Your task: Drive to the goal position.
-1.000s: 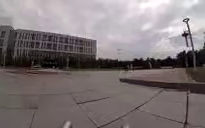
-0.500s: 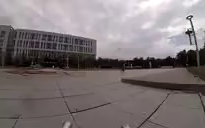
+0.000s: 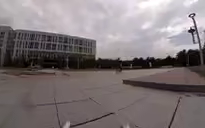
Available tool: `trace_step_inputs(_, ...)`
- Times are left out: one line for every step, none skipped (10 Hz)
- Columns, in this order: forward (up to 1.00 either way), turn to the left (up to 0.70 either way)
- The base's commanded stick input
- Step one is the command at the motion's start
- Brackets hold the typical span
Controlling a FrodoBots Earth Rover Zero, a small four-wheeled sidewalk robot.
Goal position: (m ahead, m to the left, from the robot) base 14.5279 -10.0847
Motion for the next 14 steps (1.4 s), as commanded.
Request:
trace_step_inputs(0.70,0.00)
trace_step_inputs(0.70,0.00)
trace_step_inputs(0.70,0.00)
trace_step_inputs(0.70,0.00)
trace_step_inputs(0.70,0.00)
trace_step_inputs(0.70,0.00)
trace_step_inputs(0.70,0.00)
trace_step_inputs(0.70,0.00)
trace_step_inputs(0.70,0.00)
trace_step_inputs(0.70,0.00)
trace_step_inputs(0.70,0.00)
trace_step_inputs(0.70,0.00)
trace_step_inputs(0.70,0.00)
trace_step_inputs(0.70,0.00)
